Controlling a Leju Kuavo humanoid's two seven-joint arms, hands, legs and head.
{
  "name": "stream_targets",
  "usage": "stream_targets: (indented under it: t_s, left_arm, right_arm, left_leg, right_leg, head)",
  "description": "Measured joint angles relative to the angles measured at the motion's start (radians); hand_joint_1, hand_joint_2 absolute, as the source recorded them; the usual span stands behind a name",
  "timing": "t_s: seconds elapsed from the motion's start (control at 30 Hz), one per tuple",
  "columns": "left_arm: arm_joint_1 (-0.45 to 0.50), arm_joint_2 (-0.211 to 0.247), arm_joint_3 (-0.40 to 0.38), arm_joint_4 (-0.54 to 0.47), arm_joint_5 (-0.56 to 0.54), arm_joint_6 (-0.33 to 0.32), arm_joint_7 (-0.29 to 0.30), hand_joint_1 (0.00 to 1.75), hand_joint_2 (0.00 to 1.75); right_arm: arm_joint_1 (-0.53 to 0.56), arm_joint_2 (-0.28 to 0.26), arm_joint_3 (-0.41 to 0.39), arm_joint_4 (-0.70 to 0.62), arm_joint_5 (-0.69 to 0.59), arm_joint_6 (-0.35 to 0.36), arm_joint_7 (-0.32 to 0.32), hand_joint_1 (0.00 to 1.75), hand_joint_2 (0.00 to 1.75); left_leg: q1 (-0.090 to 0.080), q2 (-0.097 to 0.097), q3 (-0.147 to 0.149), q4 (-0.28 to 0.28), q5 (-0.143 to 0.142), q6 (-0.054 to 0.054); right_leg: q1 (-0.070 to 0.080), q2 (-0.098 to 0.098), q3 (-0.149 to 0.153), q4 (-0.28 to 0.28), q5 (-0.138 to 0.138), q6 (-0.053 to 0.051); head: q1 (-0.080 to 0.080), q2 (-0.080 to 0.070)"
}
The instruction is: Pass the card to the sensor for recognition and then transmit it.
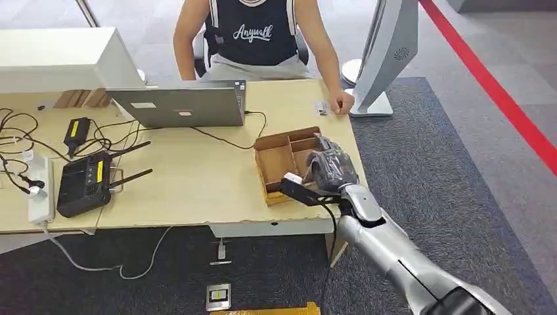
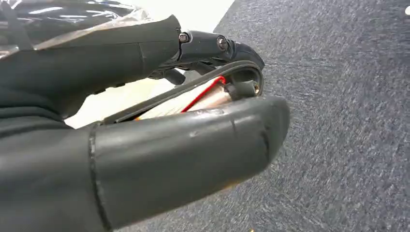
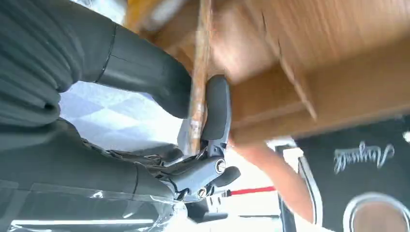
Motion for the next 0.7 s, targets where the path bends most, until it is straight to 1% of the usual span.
stream_targets:
  t_s: [0.17, 0.4, 0.53, 0.7]
  left_arm:
    - [0.0, 0.0, 0.0, 0.0, 0.0, 0.0, 0.0, 0.0, 0.0]
    - [0.0, 0.0, 0.0, 0.0, 0.0, 0.0, 0.0, 0.0, 0.0]
    - [0.0, 0.0, 0.0, 0.0, -0.006, -0.003, -0.013, 0.0, 0.0]
    - [0.0, 0.001, 0.0, 0.0, -0.014, -0.008, -0.024, 0.0, 0.0]
  right_arm:
    - [-0.003, -0.014, -0.005, -0.058, 0.005, 0.005, 0.007, 1.75, 1.75]
    - [-0.003, -0.025, -0.011, -0.097, 0.006, 0.006, 0.009, 1.75, 1.75]
    - [-0.007, -0.034, -0.016, -0.121, 0.019, -0.014, 0.014, 1.75, 1.75]
    - [-0.052, -0.062, -0.029, -0.205, 0.039, 0.021, 0.043, 1.75, 1.75]
  left_leg:
    - [0.0, 0.0, 0.0, 0.0, 0.0, 0.0]
    - [0.0, 0.0, 0.0, 0.0, 0.0, 0.0]
    - [0.0, 0.0, 0.0, 0.0, 0.0, 0.0]
    - [0.0, 0.0, 0.0, 0.0, 0.0, 0.0]
  right_leg:
    - [0.0, 0.0, 0.0, 0.0, 0.0, 0.0]
    - [0.0, 0.0, 0.0, 0.0, 0.0, 0.0]
    - [0.0, 0.0, 0.0, 0.0, 0.0, 0.0]
    - [0.0, 0.0, 0.0, 0.0, 0.0, 0.0]
  head:
    - [0.0, 0.0]
    - [0.0, 0.0]
    - [0.0, 0.0]
    - [0.0, 0.0]
